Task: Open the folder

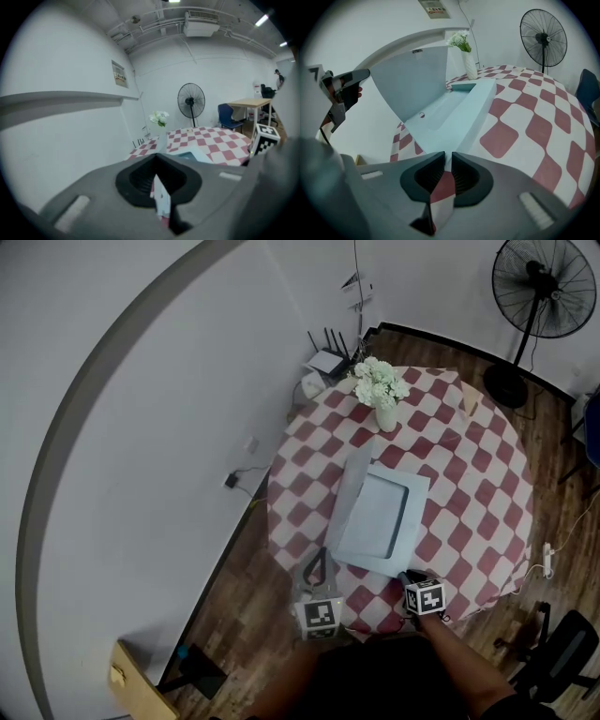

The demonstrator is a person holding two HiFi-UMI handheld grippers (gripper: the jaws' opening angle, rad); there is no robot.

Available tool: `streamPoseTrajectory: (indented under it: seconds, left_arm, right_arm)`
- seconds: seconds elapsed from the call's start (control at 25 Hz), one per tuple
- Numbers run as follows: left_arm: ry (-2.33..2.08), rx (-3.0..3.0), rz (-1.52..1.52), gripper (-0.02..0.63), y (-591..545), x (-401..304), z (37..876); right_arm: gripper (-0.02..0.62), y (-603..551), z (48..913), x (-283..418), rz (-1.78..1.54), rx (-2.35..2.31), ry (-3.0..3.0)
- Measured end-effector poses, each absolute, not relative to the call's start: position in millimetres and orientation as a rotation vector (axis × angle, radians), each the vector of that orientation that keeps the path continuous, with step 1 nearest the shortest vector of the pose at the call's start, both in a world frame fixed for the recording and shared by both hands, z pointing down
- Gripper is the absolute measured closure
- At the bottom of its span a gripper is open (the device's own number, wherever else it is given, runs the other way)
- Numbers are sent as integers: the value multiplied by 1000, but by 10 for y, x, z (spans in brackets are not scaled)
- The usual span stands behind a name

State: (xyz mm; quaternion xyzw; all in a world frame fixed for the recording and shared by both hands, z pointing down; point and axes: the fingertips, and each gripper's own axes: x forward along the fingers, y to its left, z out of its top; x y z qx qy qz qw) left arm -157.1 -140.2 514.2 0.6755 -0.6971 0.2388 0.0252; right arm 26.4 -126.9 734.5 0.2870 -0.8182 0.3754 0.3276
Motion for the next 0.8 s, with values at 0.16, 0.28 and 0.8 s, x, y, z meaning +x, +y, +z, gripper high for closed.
streamPoseTrajectory:
  seconds: [0.16,0.28,0.8]
  left_arm:
    - [-2202,1968,685,603,-1381,-2024,5088]
    - [-2212,1869,573,601,-1379,-2371,5087]
    - [-2117,1841,522,601,-1459,-3762,5501]
  right_arm:
    - [549,-1249,7358,286,1007,781,-2120]
    - [555,-1257,7330,266,1006,821,-2080]
    - [575,-1281,7325,58,915,1086,-1850]
